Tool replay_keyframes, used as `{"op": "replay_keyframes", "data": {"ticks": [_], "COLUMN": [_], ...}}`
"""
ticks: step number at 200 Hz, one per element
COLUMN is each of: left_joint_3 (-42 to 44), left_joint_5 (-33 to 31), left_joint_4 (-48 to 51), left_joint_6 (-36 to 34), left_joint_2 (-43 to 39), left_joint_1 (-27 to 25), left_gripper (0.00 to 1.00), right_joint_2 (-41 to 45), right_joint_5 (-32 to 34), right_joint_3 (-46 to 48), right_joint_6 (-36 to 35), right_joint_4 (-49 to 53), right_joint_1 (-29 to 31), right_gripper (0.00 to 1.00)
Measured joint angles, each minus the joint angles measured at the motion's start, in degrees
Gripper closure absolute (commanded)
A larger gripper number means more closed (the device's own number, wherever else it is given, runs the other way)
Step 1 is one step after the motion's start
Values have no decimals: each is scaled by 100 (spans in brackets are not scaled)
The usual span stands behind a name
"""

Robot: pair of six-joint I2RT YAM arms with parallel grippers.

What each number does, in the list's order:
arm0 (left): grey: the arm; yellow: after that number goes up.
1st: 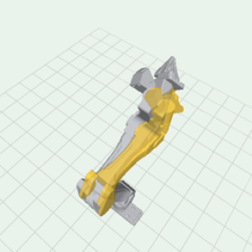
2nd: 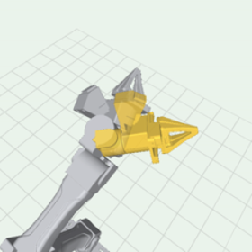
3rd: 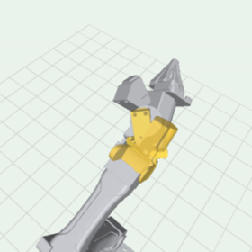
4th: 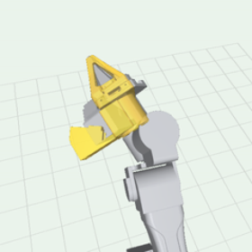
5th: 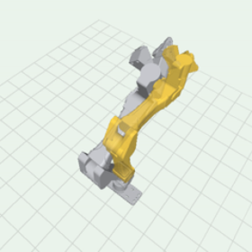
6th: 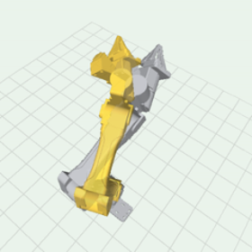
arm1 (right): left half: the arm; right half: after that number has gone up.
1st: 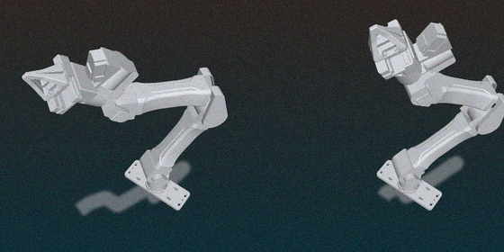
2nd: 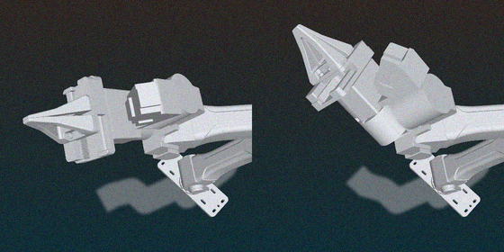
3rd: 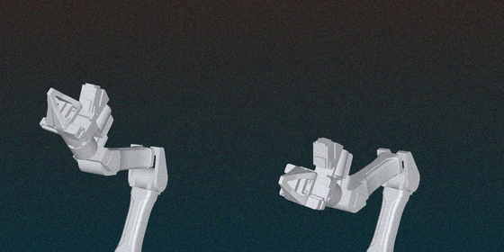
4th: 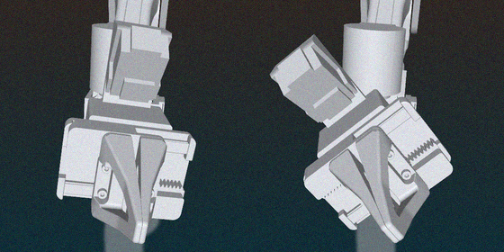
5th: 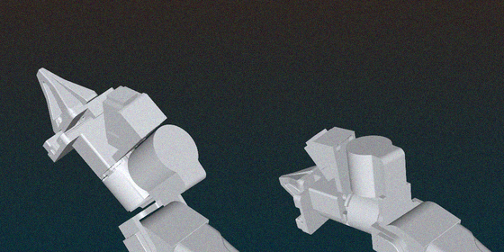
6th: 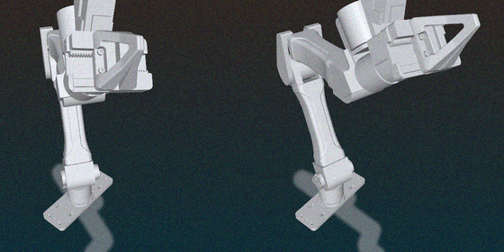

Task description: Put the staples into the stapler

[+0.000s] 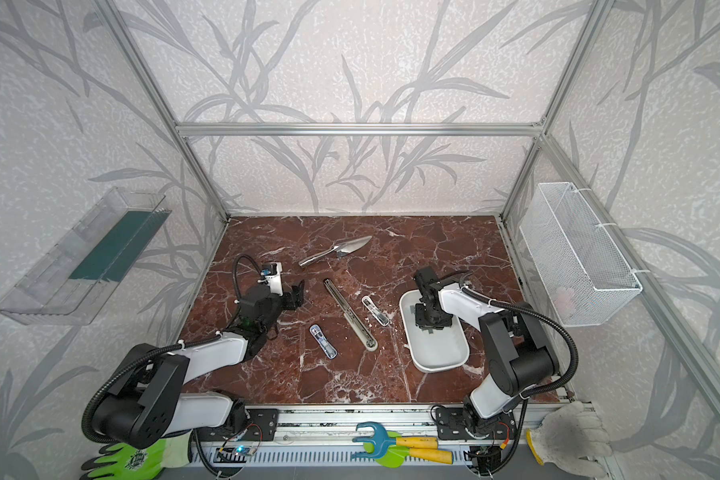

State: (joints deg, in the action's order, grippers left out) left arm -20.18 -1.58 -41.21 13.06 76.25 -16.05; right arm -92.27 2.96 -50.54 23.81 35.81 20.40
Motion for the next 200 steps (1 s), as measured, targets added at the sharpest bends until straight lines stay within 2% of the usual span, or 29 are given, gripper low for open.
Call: {"op": "replay_keyframes", "data": {"ticks": [131,167,200], "left_joint_3": [4,2,-24], "left_joint_5": [48,365,852], "left_joint_4": [2,15,90], "left_joint_6": [0,-31,-61], "left_joint_2": [0,2,24], "left_joint_1": [2,2,2], "left_gripper": [24,24,26], "right_joint_2": [125,935,2035], "right_joint_5": [7,107,350], "right_joint_3": [33,90,7], "right_joint_6": [-2,-98,-267], "right_joint_4": [0,50,133], "right_joint_1": [0,11,339], "right_gripper": [84,85,85]}}
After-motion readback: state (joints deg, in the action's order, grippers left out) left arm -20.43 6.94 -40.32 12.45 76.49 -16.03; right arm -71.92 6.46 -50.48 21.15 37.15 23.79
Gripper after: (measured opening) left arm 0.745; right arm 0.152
